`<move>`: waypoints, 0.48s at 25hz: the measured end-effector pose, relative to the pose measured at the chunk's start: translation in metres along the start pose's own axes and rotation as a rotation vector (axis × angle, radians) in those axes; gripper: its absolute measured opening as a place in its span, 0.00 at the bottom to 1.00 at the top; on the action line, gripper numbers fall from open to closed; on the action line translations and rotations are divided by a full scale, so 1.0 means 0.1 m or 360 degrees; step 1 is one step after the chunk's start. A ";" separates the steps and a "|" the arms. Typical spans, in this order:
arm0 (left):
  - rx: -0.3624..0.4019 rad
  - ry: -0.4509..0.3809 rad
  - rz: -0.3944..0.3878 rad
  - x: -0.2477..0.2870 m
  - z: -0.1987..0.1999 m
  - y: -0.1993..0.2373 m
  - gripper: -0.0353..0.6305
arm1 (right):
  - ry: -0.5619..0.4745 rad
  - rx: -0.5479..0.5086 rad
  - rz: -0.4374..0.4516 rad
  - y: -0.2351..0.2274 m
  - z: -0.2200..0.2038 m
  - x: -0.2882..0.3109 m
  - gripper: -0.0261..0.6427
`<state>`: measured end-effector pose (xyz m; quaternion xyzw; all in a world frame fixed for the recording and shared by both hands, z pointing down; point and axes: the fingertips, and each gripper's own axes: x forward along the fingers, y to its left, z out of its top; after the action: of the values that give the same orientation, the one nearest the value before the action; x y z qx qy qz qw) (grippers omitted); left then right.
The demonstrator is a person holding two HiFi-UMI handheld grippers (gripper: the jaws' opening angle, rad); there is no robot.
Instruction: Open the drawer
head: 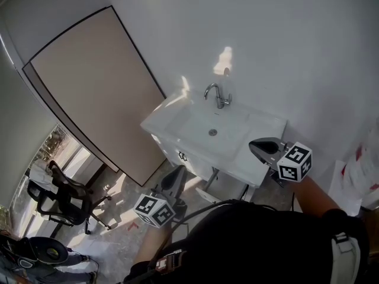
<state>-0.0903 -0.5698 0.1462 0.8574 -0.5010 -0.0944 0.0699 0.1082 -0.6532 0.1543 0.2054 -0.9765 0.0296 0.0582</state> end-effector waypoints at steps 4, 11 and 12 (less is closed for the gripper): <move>-0.0002 -0.0001 -0.0008 -0.01 0.00 -0.02 0.06 | 0.0001 0.0001 0.0011 0.02 -0.01 -0.01 0.03; -0.0005 0.0003 0.0003 -0.06 -0.01 -0.03 0.06 | 0.0011 -0.0005 0.0035 0.07 -0.04 0.00 0.03; -0.0003 0.0004 0.0004 -0.05 -0.02 -0.04 0.06 | 0.0010 -0.0007 0.0038 0.08 -0.04 0.01 0.03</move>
<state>-0.0893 -0.5632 0.1476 0.8569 -0.5018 -0.0937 0.0716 0.1049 -0.6460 0.1579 0.1934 -0.9788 0.0287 0.0613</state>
